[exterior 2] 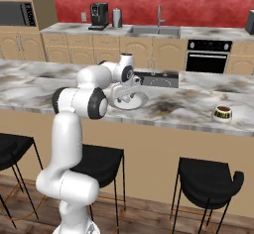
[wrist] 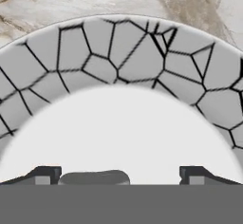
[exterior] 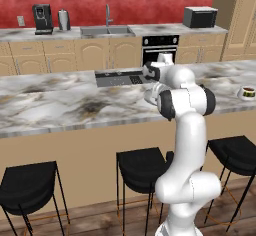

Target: Pick up the marshmallow and place it in the cup of hot chocolate on the dining counter.

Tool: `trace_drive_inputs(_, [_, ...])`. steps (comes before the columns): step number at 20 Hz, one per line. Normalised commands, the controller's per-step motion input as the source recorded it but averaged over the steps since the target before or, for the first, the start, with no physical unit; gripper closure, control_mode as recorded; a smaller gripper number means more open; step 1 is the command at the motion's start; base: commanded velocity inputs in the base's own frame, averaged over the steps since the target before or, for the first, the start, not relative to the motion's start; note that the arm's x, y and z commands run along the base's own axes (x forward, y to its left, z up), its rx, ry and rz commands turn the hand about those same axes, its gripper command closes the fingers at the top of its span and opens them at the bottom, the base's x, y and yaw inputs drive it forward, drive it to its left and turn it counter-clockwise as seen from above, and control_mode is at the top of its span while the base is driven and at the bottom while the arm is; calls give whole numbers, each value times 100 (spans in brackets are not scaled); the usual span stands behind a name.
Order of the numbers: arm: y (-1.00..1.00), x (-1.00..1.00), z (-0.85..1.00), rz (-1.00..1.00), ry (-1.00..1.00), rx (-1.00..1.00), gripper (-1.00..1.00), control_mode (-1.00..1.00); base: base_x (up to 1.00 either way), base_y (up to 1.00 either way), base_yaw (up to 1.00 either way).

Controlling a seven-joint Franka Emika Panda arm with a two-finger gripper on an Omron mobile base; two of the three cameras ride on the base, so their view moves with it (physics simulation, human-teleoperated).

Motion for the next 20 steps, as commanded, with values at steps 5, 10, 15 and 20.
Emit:
trace_drive_inputs(5, [-5,-13,-15,0,0,0,100,-100,0,0,0])
trace_drive_inputs(10, [-8,-15,-3,0,-1,1,100,-100,0,0,0])
trace_drive_inputs(15, [-12,-38,57,-12,-9,0,100,-100,0,0,0])
trace_drive_inputs(20, [17,-27,100,-25,-5,0,100,-100,0,0,0])
